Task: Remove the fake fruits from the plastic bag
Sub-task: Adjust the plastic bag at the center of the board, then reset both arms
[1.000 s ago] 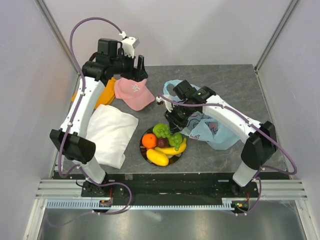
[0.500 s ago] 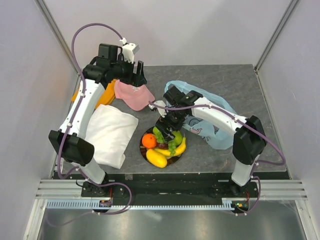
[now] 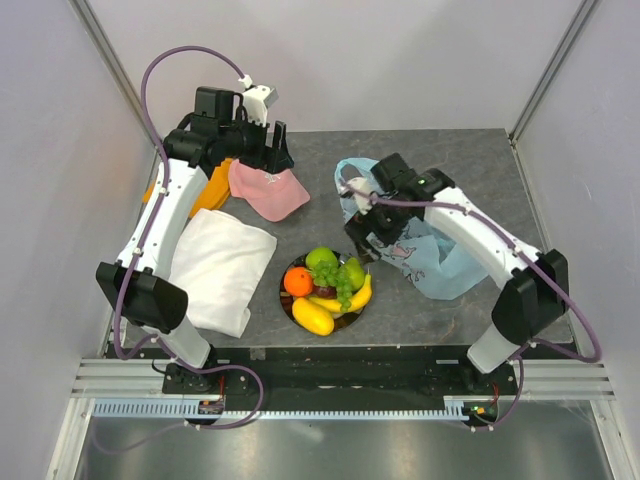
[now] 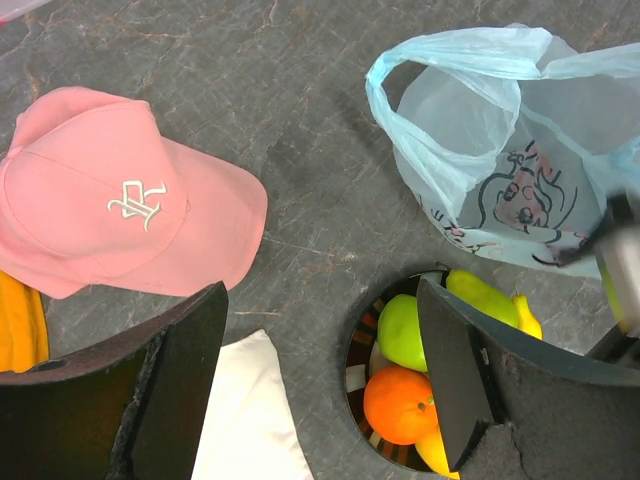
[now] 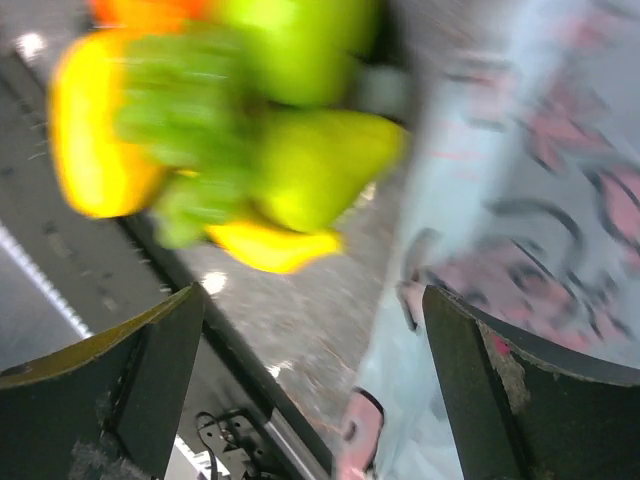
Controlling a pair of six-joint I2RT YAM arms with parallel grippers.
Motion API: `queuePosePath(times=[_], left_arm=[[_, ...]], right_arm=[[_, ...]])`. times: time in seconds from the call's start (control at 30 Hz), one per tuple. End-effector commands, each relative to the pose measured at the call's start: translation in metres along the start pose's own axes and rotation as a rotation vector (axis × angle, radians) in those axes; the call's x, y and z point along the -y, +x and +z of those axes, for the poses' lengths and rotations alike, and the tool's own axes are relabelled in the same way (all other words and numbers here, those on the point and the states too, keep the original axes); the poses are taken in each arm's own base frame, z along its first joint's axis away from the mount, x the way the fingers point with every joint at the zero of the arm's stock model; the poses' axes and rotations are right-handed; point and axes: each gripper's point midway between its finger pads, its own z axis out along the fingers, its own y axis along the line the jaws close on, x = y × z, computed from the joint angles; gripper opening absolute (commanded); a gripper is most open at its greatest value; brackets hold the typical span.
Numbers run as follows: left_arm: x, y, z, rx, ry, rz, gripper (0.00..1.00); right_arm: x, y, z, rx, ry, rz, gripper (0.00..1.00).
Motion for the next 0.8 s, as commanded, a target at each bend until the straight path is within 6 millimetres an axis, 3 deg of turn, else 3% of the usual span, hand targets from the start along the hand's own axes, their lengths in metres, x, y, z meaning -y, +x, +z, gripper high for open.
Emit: queuePosePath(times=[0.0, 0.13, 0.17, 0.23, 0.27, 0.33, 0.37, 0.4, 0.43, 0.47, 0.5, 0.53, 0.57, 0.6, 0.63, 0.77], left_arm=[[0.007, -0.014, -0.012, 0.049, 0.027, 0.052, 0.83], [0.005, -0.014, -0.014, 0.047, 0.015, 0.076, 0.83], [0.004, -0.014, -0.015, 0.048, 0.01, 0.082, 0.83], [-0.003, -0.01, -0.016, 0.038, -0.034, 0.078, 0.84], [-0.003, -0.01, -0.02, 0.042, -0.042, 0.084, 0.84], [-0.007, -0.004, -0.022, 0.031, -0.068, 0.084, 0.84], [-0.007, -0.004, -0.027, 0.039, -0.075, 0.086, 0.86], [-0.006, 0.0, -0.029, 0.032, -0.071, 0.084, 0.87], [-0.006, 0.004, -0.031, 0.022, -0.075, 0.082, 0.98], [-0.003, 0.004, -0.04, 0.035, -0.077, 0.083, 0.99], [-0.003, 0.016, -0.038, 0.01, -0.076, 0.075, 0.99], [-0.002, 0.021, -0.039, 0.002, -0.075, 0.078, 0.99], [0.001, 0.025, -0.045, 0.007, -0.073, 0.086, 0.99], [0.0, 0.039, -0.041, -0.026, -0.073, 0.078, 0.99], [0.0, 0.044, -0.042, -0.036, -0.077, 0.071, 0.99], [0.002, 0.07, -0.041, -0.09, -0.062, 0.054, 0.99]], right_arm=[[0.098, 0.051, 0.003, -0.102, 0.167, 0.297, 0.98], [0.197, 0.069, -0.024, -0.053, 0.397, 0.463, 0.98], [0.231, 0.061, -0.053, 0.003, 0.498, 0.497, 0.98], [0.248, 0.036, -0.076, 0.105, 0.518, 0.509, 0.98], [0.239, -0.002, -0.094, 0.226, 0.468, 0.446, 0.98], [0.207, -0.045, -0.121, 0.362, 0.409, 0.33, 0.98], [0.168, -0.07, -0.134, 0.421, 0.382, 0.216, 0.98], [0.153, -0.077, -0.143, 0.447, 0.41, 0.173, 0.98], [0.144, -0.08, -0.135, 0.48, 0.435, 0.132, 0.98], [0.116, -0.086, -0.162, 0.565, 0.512, 0.081, 0.98], [0.11, -0.083, -0.167, 0.611, 0.55, 0.083, 0.98], [0.112, -0.073, -0.15, 0.651, 0.571, 0.103, 0.98], [0.103, -0.066, -0.17, 0.741, 0.606, 0.154, 0.98], [0.106, -0.056, -0.167, 0.751, 0.639, 0.197, 0.98], [0.107, -0.042, -0.148, 0.723, 0.625, 0.221, 0.98], [0.11, -0.012, -0.114, 0.628, 0.627, 0.347, 0.98]])
